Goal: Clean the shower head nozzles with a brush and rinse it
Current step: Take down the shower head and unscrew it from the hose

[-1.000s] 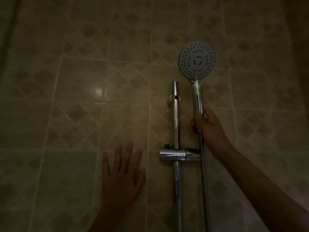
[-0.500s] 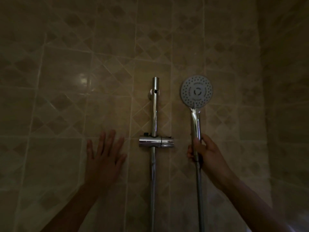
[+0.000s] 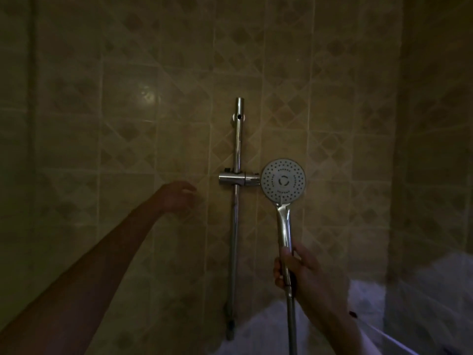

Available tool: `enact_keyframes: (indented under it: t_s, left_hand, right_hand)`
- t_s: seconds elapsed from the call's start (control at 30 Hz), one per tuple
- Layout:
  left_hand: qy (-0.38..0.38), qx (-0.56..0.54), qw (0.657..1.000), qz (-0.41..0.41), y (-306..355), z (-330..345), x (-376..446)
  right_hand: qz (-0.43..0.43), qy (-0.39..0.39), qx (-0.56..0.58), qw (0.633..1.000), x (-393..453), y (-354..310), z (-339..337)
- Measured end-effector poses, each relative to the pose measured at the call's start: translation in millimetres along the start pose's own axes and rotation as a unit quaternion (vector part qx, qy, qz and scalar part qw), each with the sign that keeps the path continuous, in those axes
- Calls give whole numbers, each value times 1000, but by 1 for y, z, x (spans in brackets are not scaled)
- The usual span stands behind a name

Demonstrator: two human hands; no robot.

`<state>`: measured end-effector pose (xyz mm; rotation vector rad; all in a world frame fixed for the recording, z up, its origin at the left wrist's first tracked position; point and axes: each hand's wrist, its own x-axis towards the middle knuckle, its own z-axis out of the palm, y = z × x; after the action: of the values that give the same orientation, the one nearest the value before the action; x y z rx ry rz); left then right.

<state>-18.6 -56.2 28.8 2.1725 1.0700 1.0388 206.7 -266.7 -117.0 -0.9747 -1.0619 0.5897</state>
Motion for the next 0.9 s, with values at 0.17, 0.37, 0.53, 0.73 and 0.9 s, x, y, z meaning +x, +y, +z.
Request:
enact_keyframes:
  t_s: [0.17,0.37,0.53,0.73,0.9]
  left_hand:
    - [-20,-187,982,-10,-23,67,-106]
    - [-65,-384,913,-118,-52,145,-208]
    - [-80,-414,891,-168,-72,189,-263]
    - [-135,-482,847,-180,-90,209,-306]
    - [-83,-467,854,-215,-98,227,-322]
  right_hand:
    - [84,7,52,995,-57,23,15]
    - [130,2,27,991,-125,61,28]
    - [198,-29,-6,980,-172,104,26]
    - [268,-60,24,961,-210,131,26]
    - [294,-94,37,950,-232,139,31]
